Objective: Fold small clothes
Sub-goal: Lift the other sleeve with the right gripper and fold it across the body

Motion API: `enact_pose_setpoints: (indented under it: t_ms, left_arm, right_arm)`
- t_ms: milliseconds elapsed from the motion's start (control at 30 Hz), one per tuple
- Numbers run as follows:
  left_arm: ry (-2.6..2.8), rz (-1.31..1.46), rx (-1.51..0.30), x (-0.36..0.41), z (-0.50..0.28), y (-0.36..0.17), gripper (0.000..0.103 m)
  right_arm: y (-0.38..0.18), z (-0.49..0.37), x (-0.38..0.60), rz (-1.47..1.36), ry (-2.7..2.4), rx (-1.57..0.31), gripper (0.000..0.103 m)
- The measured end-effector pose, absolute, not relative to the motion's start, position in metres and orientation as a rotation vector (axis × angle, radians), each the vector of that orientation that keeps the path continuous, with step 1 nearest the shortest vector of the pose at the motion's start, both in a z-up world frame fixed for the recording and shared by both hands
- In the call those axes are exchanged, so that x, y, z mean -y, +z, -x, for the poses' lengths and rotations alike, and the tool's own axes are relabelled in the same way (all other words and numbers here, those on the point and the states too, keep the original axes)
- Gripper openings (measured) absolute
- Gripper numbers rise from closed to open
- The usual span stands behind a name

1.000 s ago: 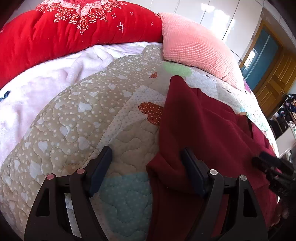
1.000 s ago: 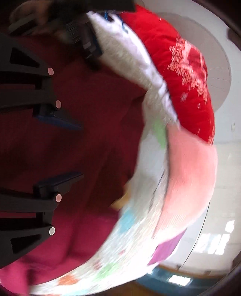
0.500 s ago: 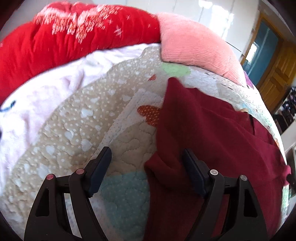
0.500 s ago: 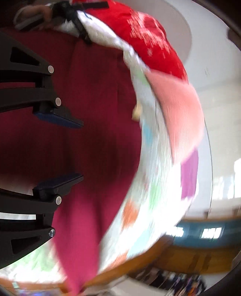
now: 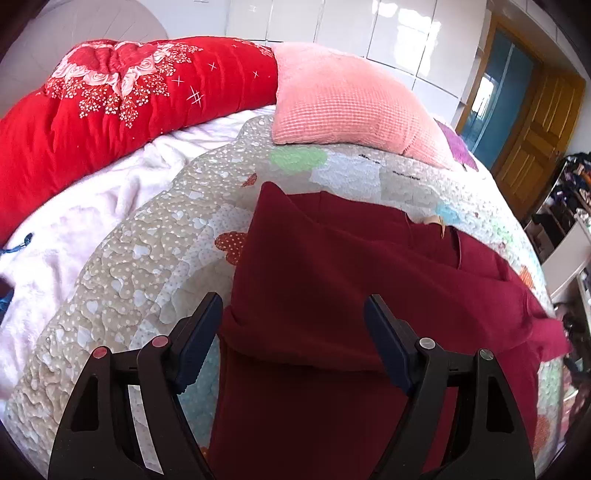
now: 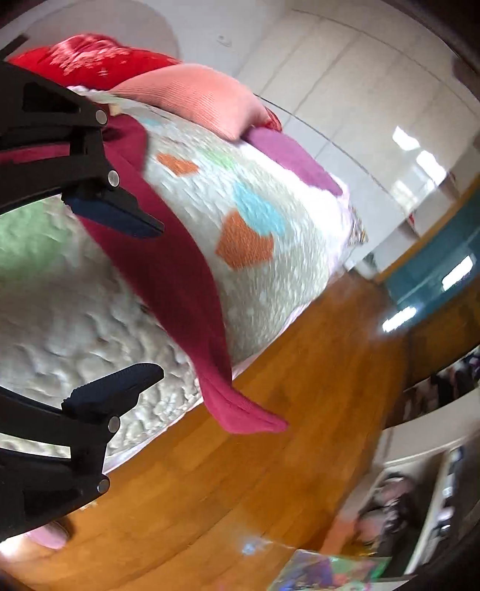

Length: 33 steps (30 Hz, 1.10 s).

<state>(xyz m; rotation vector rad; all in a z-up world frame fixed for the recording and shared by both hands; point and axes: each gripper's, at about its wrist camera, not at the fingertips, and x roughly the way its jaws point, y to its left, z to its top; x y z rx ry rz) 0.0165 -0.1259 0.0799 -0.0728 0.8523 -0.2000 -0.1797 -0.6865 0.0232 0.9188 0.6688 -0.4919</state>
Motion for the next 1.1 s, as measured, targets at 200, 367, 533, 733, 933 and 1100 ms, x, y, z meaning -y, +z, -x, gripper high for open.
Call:
enact_pose_setpoints:
  t_ms: [200,367,533,733,933,1100]
  left_arm:
    - [-0.181,0.071,-0.864,0.112,-0.014,0.077,0.079]
    - [-0.164,0.134,-0.852,0.092,-0.022,0.084,0.079]
    - [-0.173,0.201,-0.825,0.083,-0.022,0.094,0.079]
    - [-0.216,0.247,-0.86,0.083,-0.018,0.09,0.079]
    - [-0.302,0.255,-0.843,0.084,-0.018,0.094,0.079]
    - [-0.327,0.291,-0.884,0.1,-0.037,0.088,0.079]
  right_arm:
    - [0.017,0.16,0.709,-0.912,-0.493,-0.643,0.013]
    - [0.092,0.143,0.66,-0.676,-0.365,-0.53,0.007]
    - [0.17,0.1,0.529,-0.341,-0.032,-0.472,0.006]
    - [0.13,0.031,0.373,-0.124,0.303,-0.616,0.024]
    - [0.063,0.016,0.356,-0.218,0.343,-0.84,0.039]
    - [0.091,0.052,0.398,-0.211,0.242,-0.769,0.043]
